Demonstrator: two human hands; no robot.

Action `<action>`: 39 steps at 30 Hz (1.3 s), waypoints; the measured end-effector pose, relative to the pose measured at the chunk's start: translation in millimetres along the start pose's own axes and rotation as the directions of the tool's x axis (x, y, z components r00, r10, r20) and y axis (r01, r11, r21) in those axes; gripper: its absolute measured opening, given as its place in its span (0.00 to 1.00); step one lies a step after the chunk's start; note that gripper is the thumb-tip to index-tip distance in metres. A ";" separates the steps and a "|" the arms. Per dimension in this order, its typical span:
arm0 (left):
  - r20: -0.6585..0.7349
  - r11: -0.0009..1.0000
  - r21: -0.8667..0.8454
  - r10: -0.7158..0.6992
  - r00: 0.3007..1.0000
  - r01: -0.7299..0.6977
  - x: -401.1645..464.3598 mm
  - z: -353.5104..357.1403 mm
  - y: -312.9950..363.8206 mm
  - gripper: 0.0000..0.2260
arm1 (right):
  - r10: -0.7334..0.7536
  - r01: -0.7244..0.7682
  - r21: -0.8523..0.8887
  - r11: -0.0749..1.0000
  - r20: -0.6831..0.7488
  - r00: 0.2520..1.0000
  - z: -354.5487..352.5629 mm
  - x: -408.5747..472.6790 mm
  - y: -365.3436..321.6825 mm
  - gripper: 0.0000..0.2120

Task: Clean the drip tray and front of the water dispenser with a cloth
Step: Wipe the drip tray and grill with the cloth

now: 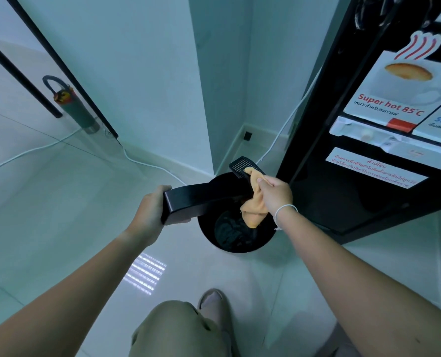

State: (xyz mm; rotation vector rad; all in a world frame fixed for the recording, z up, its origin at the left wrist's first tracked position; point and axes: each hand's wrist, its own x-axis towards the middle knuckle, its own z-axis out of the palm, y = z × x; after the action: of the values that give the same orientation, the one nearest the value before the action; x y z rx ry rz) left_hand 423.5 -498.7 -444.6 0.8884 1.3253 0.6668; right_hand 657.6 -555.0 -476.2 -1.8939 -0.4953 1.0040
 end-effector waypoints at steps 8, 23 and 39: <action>0.003 0.994 -0.103 -0.034 0.999 0.034 -0.3 -14.3 -9.2 0.11 | 0.339 -0.392 0.249 0.886 0.231 0.912 -13.3 0.6 4.3 0.14; -0.016 1.000 0.029 -0.012 1.000 0.012 8.0 -9.7 6.7 0.13 | 0.290 -0.327 0.199 0.924 0.193 0.937 -22.2 4.3 12.3 0.13; 0.202 0.977 -0.132 -0.140 0.969 0.168 12.3 46.2 -1.1 0.29 | -0.676 0.705 -0.228 0.672 0.200 0.709 43.5 -83.0 -14.6 0.14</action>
State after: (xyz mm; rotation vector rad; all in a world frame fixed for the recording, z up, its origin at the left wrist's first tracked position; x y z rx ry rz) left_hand 470.8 -496.6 -451.4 0.7023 1.1433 0.5364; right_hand 574.6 -580.6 -438.2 -1.6601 -1.3737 0.5159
